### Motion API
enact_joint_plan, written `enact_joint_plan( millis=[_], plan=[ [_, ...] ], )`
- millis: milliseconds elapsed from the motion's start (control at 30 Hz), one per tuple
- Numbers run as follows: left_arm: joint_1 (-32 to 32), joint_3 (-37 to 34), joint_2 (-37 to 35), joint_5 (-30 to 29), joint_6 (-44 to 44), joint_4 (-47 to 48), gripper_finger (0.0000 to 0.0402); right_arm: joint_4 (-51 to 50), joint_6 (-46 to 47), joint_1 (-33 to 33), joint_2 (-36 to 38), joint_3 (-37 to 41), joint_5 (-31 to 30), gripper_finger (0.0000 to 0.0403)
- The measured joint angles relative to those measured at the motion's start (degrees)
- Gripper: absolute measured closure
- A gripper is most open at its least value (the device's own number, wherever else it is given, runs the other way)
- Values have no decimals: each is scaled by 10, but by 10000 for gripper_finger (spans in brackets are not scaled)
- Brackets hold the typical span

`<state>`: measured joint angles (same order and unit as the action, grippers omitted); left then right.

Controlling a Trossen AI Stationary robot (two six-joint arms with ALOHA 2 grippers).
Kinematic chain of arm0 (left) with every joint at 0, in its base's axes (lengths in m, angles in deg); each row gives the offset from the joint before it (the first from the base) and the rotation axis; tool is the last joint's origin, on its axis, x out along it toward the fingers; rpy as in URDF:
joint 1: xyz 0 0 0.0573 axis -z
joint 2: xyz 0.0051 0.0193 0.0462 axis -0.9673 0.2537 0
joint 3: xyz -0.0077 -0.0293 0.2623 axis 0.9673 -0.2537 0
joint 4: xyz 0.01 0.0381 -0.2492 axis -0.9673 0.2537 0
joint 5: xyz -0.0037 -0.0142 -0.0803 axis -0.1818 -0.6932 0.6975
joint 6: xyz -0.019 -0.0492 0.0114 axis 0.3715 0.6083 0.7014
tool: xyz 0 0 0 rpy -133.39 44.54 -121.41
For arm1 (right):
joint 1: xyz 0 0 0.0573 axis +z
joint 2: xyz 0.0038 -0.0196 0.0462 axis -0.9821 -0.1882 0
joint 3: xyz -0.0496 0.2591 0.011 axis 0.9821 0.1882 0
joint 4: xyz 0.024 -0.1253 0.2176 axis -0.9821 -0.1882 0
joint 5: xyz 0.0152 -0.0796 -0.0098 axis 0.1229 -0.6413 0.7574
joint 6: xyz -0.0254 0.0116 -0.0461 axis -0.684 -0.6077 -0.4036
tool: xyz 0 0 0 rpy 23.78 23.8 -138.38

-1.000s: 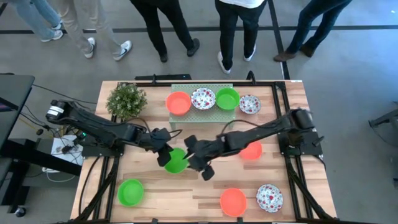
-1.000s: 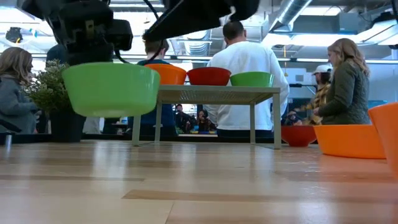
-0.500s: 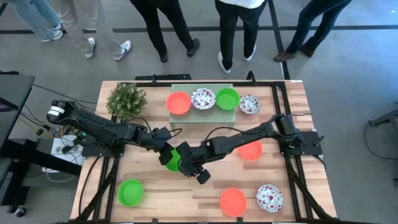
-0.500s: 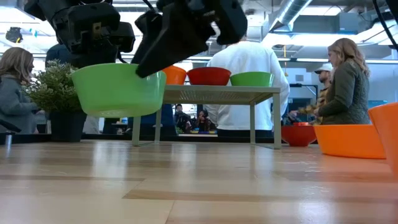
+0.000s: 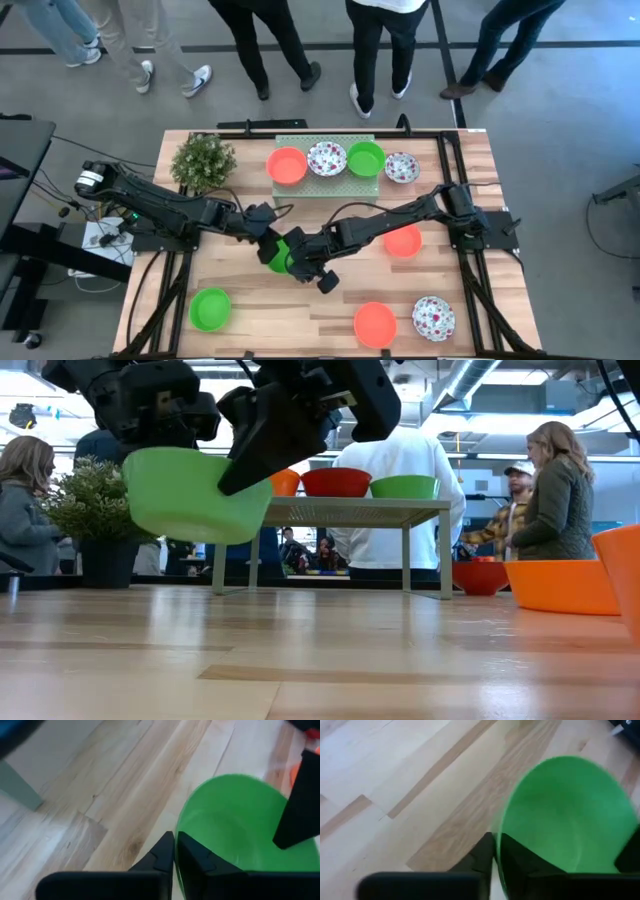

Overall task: Pick & Place Mini bowls
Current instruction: Stack the right green bowl onto the other green bowl on the shelf

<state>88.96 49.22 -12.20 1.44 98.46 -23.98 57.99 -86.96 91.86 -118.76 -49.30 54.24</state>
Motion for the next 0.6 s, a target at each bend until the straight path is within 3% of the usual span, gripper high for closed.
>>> enact_joint_plan(
  millis=[67,233,600],
  plan=[
    [0,0,0,0,0,-5,371,-1,0,0,0,0,10,395],
    [-2,0,0,10,0,-5,341,-1,20,2,0,0,58,388],
    [-3,0,0,7,0,-18,290,-85,138,28,0,0,62,398]
  ],
)
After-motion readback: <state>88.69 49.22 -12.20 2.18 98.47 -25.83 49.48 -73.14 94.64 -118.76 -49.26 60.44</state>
